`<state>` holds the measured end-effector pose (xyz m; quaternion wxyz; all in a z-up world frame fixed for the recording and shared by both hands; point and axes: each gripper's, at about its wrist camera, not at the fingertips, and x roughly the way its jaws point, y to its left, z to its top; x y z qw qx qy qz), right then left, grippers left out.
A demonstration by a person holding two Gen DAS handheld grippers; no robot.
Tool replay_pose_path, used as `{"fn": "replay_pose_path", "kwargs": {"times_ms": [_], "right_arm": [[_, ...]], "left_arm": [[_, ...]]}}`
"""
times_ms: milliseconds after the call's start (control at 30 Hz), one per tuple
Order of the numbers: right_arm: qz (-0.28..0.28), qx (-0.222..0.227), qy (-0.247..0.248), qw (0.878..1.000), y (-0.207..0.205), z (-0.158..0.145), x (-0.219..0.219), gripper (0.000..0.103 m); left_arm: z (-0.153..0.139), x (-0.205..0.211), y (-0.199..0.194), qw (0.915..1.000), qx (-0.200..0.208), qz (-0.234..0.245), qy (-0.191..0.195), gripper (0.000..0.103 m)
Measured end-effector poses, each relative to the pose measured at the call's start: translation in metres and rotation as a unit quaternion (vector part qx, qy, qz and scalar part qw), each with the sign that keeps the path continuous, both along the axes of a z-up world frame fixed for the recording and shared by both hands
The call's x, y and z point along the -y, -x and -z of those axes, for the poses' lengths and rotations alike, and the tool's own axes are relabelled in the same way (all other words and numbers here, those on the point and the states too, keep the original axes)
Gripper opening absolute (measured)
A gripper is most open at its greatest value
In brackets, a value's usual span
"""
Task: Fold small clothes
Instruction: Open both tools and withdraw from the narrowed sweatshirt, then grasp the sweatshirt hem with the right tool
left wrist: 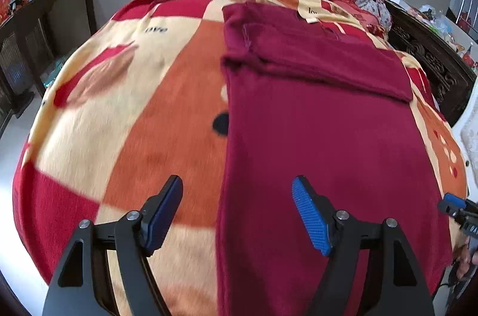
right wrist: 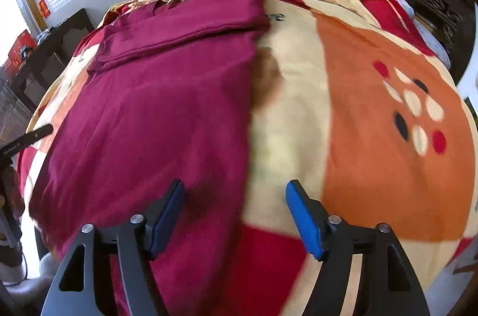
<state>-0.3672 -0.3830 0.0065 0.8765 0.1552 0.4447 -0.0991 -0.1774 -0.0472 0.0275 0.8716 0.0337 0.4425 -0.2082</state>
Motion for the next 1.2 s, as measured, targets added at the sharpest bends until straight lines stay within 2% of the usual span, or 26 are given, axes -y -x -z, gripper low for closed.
{"fn": "replay_pose_path", "kwargs": {"times_ms": [133, 300, 367, 567, 633, 700, 733, 900, 1033, 1200], "right_arm": [[-0.016, 0.006, -0.036, 0.999, 0.019, 0.001, -0.002, 0.076], [-0.032, 0.008, -0.03, 0.999, 0.023, 0.006, -0.015, 0.077], [-0.03, 0.008, -0.028, 0.999, 0.024, 0.005, -0.019, 0.077], [-0.058, 0.017, -0.069, 0.996, 0.036, 0.001, -0.025, 0.075], [-0.067, 0.014, -0.06, 0.996, 0.039, 0.003, -0.032, 0.066], [-0.083, 0.014, -0.06, 0.995, 0.038, 0.004, -0.037, 0.046], [-0.088, 0.016, -0.061, 0.994, 0.037, 0.005, -0.04, 0.043], [-0.077, 0.035, -0.054, 0.995, 0.038, 0.01, -0.043, 0.011], [-0.076, 0.035, -0.016, 0.996, 0.049, -0.002, -0.042, 0.01], [-0.076, 0.028, -0.034, 0.996, 0.047, 0.008, -0.041, 0.011]], "left_arm": [[0.007, -0.009, 0.014, 0.9998, -0.019, 0.01, 0.0, 0.075], [0.02, -0.014, 0.022, 0.9982, -0.056, 0.014, 0.014, 0.075], [0.022, -0.015, 0.022, 0.9982, -0.057, 0.011, 0.014, 0.075], [0.022, -0.015, 0.029, 0.9978, -0.063, 0.015, 0.017, 0.075], [0.022, -0.014, 0.033, 0.9975, -0.065, 0.023, 0.011, 0.076], [0.022, -0.015, 0.037, 0.9973, -0.068, 0.027, 0.009, 0.076], [0.022, -0.017, 0.039, 0.9971, -0.07, 0.028, 0.01, 0.076], [0.021, -0.026, 0.041, 0.9957, -0.087, 0.022, 0.022, 0.076], [0.021, -0.039, 0.043, 0.9925, -0.109, 0.009, 0.054, 0.076], [0.022, -0.04, 0.049, 0.992, -0.114, 0.012, 0.052, 0.076]]}}
